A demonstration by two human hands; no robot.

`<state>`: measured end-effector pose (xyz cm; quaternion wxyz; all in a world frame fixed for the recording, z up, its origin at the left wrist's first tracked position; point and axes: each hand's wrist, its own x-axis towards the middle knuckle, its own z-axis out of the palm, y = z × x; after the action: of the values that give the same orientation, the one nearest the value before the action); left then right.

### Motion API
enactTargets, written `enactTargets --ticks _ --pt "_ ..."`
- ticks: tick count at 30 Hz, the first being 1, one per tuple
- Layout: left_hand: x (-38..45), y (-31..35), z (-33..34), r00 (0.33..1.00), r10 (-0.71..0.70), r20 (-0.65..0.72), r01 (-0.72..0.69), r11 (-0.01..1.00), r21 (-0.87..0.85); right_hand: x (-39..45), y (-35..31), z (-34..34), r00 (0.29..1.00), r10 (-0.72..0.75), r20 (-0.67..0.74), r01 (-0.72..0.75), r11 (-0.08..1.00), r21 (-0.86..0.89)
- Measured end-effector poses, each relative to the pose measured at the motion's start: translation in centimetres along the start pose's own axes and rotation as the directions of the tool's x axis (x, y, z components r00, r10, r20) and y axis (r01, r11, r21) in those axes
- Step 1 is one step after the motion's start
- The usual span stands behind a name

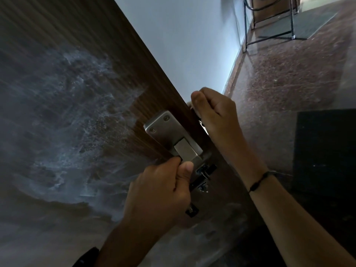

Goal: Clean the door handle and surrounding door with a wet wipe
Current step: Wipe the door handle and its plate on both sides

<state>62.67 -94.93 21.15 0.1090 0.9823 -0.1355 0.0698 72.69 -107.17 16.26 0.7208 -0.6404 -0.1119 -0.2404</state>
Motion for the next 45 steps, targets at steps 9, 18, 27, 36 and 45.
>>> enactTargets --ticks 9,18,27,36,45 --pt "0.0 -0.2 0.2 1.0 0.005 0.003 -0.005 0.999 0.037 -0.6 0.7 -2.1 0.94 -0.063 0.336 -0.006 0.98 0.201" --pt "-0.6 0.2 0.0 1.0 0.016 -0.013 -0.016 0.998 0.054 -1.1 0.6 -1.0 0.993 0.089 0.077 -0.084 0.995 -0.058" --pt "-1.5 0.7 0.1 1.0 0.018 -0.019 -0.017 0.999 0.05 -2.0 -1.5 -0.2 0.999 0.019 0.051 -0.022 0.998 0.058" --pt "-2.3 1.2 0.0 0.999 0.017 -0.029 -0.016 0.999 0.036 -4.2 -3.3 -0.3 0.945 0.222 -0.241 -0.207 0.974 0.09" --pt "-2.5 1.3 0.1 0.999 0.02 -0.032 -0.02 1.0 -0.004 -5.0 -8.0 -1.4 0.816 -0.577 0.021 0.529 0.732 -0.428"
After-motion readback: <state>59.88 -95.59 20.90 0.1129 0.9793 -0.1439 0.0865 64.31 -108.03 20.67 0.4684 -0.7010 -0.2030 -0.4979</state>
